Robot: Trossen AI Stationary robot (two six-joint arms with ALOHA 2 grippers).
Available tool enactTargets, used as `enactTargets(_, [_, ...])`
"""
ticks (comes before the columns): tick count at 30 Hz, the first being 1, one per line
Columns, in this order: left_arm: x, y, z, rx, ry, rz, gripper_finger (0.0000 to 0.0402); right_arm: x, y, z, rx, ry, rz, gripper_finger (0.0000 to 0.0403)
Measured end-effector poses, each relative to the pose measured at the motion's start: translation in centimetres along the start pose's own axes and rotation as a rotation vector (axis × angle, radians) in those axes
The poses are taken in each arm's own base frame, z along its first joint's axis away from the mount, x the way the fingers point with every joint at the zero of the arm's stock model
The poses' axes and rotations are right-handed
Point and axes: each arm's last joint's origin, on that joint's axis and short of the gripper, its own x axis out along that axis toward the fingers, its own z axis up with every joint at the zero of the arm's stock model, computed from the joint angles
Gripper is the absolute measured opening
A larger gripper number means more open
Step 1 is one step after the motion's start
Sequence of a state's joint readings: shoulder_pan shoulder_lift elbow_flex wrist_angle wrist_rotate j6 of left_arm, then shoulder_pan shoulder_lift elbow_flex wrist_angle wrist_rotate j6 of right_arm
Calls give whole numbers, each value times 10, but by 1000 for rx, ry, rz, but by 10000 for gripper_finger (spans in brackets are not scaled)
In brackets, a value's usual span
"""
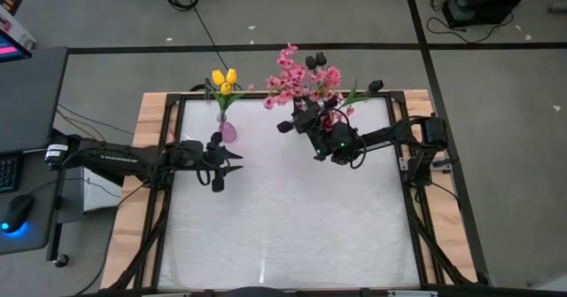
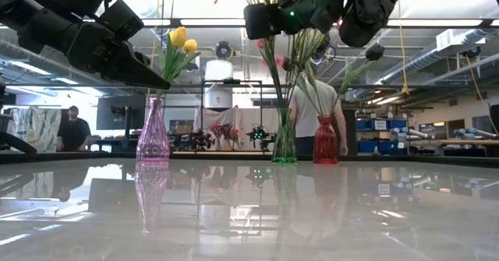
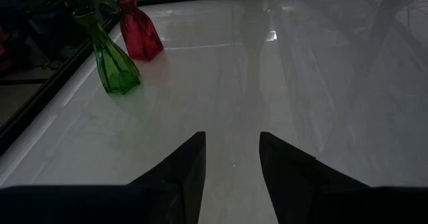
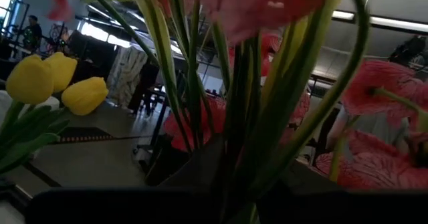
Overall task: Sort flowers into vase by color
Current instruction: Put the pink flower into the green vase
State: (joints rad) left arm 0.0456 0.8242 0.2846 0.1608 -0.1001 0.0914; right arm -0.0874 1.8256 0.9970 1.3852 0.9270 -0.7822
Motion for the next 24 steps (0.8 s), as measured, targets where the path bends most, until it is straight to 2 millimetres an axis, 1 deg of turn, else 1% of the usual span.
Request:
enactTargets(11, [0,0,0,0,0,0,146,0,-1,2,15,-17,-2,73])
enactTargets(16, [0,0,0,0,0,0,146,0,-2,4,18,-62,25,82])
enactTargets(24, [0,0,0,0,0,0,146,0,-2,4,5,-59,19,87])
